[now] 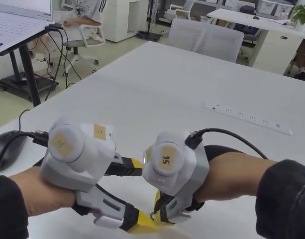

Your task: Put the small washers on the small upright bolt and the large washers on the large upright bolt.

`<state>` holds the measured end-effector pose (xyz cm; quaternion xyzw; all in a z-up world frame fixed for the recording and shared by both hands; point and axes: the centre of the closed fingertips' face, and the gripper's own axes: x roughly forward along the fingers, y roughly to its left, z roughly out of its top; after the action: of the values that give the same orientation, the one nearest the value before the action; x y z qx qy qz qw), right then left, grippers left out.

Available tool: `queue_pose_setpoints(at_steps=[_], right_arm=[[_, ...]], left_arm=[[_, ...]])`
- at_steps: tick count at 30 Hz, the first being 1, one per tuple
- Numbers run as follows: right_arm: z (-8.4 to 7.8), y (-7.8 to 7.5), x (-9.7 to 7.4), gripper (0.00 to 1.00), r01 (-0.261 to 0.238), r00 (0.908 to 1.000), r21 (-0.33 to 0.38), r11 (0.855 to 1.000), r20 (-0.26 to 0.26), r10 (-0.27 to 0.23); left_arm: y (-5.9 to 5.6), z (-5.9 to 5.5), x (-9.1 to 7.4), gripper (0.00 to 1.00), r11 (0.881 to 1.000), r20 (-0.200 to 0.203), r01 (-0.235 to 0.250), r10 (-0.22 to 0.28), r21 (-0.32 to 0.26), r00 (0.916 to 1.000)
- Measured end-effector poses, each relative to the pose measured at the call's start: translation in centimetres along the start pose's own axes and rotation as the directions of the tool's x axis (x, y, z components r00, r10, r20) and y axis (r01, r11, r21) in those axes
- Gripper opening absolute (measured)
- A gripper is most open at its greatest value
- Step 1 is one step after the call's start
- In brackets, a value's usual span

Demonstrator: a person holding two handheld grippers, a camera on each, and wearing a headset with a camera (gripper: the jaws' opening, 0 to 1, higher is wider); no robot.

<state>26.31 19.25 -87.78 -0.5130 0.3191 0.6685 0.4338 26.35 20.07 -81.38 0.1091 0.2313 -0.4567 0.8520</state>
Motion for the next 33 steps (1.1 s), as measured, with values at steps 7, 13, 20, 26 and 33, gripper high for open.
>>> queue_pose_setpoints(at_steps=[7,13,20,26,33], right_arm=[[-0.05,-0.09,-0.12,0.16,0.014,0.9998,0.011,1.000,-0.013,-0.014],[0.01,-0.25,-0.17,0.16,0.014,0.9997,0.042,0.999,-0.020,-0.013],[-0.09,-0.14,-0.12,0.14,0.019,0.9994,0.044,0.999,-0.031,-0.017],[-0.23,-0.18,-0.09,0.14,0.011,0.9997,0.059,0.998,-0.024,-0.009],[-0.26,-0.23,-0.08,0.14,0.009,0.9997,0.064,0.998,-0.022,-0.007]], left_arm=[[-0.10,0.03,0.05,0.63,1.000,-0.002,0.003,-0.003,0.001,1.0000],[0.04,0.07,0.02,0.63,1.000,0.001,0.002,-0.002,0.000,1.0000],[0.17,0.07,0.05,0.62,1.000,0.001,0.002,-0.002,-0.001,1.0000],[0.25,0.10,0.04,0.62,1.000,0.003,0.001,-0.001,-0.002,1.0000],[0.36,0.12,0.01,0.63,1.000,0.004,0.000,0.000,-0.002,1.0000]])
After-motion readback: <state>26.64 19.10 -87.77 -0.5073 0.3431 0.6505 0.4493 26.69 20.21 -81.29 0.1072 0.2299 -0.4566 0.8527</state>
